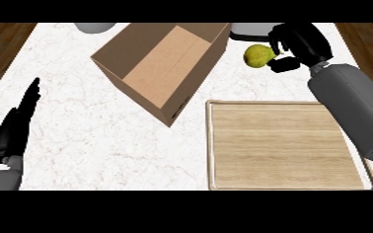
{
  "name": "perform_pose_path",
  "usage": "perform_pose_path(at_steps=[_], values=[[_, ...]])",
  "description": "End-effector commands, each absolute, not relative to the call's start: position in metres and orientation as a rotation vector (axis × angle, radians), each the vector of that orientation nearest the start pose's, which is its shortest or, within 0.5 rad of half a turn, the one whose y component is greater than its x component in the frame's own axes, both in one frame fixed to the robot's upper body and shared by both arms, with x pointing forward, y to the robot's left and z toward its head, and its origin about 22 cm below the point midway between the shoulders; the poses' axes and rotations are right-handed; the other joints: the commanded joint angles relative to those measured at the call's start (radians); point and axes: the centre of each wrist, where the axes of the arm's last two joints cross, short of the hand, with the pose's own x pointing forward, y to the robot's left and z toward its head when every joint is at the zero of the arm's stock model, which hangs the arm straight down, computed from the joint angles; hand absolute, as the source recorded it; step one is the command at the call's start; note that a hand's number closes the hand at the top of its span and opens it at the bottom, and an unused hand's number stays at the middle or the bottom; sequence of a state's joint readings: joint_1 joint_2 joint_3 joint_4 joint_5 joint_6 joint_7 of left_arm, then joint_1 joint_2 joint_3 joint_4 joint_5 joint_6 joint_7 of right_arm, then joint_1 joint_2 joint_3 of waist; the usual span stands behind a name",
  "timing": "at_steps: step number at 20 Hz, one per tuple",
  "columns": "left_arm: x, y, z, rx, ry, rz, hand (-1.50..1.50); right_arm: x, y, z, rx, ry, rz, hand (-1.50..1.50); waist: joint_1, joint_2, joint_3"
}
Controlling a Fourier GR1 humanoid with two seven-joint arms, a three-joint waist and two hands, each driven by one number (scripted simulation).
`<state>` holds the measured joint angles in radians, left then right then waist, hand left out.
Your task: Pick the pear from the tray and place it in the cardboard box
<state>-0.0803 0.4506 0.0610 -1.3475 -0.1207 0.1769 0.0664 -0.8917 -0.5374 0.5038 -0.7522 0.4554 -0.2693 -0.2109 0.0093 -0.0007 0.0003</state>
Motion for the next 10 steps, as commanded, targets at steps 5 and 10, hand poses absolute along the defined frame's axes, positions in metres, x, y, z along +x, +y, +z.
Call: perform_pose_path(at_steps=[5, 10], values=[[0.256, 0.361, 0.010, 0.645, -1.351, -0.220, 0.00, 0.423, -0.193, 0.150, -0.793, -1.911, 1.189, 1.50, -0.003, -0.001, -0.001], [0.267, 0.345, 0.017, 0.643, -1.378, -0.219, 0.00, 0.425, -0.136, 0.174, -0.581, -1.948, 1.094, 1.50, -0.003, -0.001, -0.001]])
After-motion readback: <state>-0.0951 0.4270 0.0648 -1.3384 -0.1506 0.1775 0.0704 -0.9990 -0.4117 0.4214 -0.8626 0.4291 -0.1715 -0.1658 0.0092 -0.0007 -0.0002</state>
